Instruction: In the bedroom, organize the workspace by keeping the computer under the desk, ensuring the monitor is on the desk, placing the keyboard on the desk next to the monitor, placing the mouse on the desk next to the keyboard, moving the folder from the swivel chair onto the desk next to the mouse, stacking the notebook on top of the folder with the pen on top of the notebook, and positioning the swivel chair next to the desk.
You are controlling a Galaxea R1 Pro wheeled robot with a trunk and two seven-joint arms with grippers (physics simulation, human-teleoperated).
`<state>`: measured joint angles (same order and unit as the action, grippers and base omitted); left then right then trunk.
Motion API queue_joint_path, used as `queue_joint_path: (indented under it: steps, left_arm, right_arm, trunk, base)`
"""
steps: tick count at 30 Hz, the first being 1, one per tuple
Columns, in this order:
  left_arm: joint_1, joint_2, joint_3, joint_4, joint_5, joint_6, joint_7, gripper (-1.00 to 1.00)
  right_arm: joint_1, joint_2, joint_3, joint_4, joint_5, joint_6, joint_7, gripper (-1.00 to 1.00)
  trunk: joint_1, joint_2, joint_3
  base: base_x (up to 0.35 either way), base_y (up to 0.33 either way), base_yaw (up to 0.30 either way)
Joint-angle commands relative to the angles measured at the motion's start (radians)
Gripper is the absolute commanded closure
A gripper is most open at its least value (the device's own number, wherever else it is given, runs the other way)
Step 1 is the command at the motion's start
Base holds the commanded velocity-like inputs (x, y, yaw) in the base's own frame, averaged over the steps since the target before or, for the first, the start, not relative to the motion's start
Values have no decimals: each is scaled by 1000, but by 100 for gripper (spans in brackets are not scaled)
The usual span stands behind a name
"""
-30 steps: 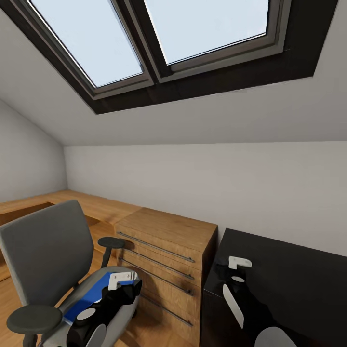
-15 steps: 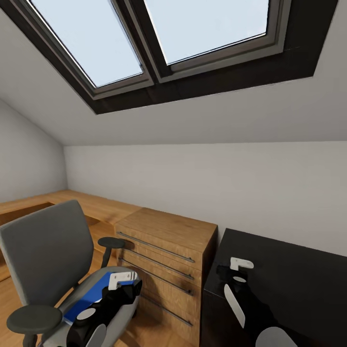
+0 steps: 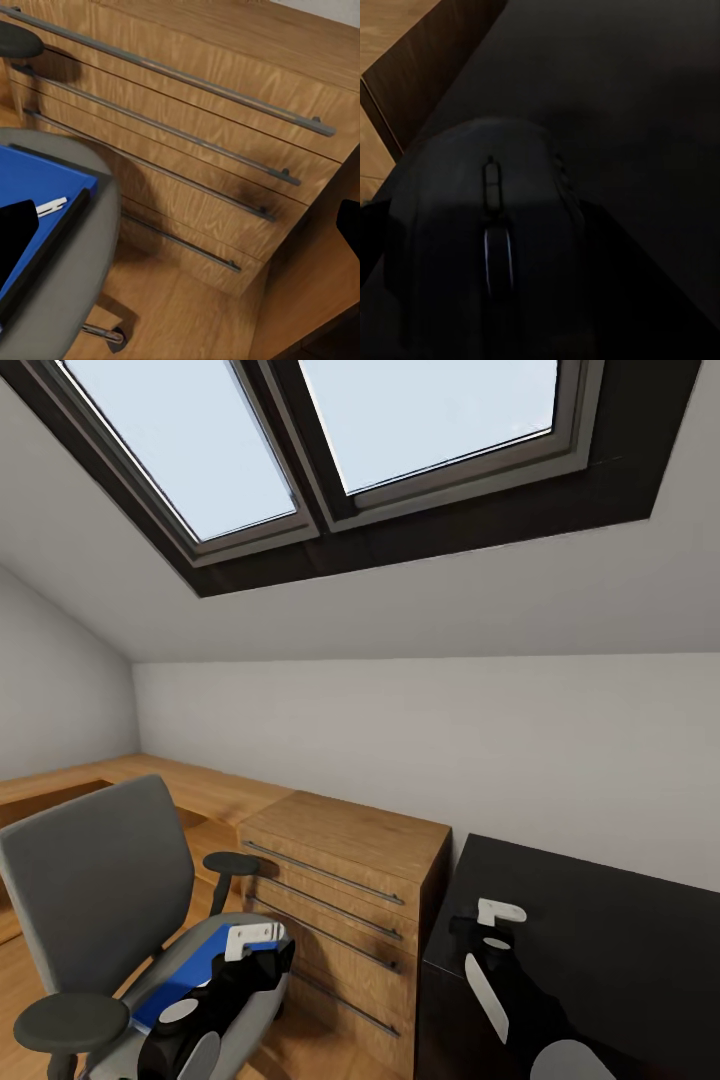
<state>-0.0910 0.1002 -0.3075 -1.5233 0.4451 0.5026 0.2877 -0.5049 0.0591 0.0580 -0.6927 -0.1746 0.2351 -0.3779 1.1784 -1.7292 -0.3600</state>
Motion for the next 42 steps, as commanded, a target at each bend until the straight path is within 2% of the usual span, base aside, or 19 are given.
queue_joint_path:
  steps: [1, 18, 20, 24, 28, 42]
  left_arm:
    - [-1, 1, -2, -1, 10, 2, 10, -100]
    - [-1, 1, -4, -15, 12, 4, 8, -100]
    - [-1, 0, -4, -22, 17, 5, 6, -100]
    - [-1, 0, -7, -28, 56, 6, 7, -100]
    - [-1, 1, -10, -30, 88, 7, 8, -100]
    - [-1, 0, -10, -31, 99, 7, 8, -100]
  right_arm:
    - [-1, -1, 5, -1, -13, 3, -9, 100]
    - [0, -1, 5, -1, -13, 3, -7, 100]
    - [0, -1, 5, -1, -13, 2, -7, 100]
    - [-1, -1, 5, 0, -13, 2, -7, 100]
    - [-1, -1, 5, 0, -13, 2, -7, 100]
    - [0, 0, 6, -1, -13, 1, -7, 100]
  trunk:
    - [0, -1, -1]
    - [0, -1, -1]
    - [0, -1, -1]
    - [0, -1, -1]
    - [15, -29, -14]
    - [69, -127, -58]
  base:
    - [0, 0, 0]
    - [0, 0, 0]
    - [0, 0, 0]
    - [0, 0, 0]
    - [0, 0, 0]
    - [0, 0, 0]
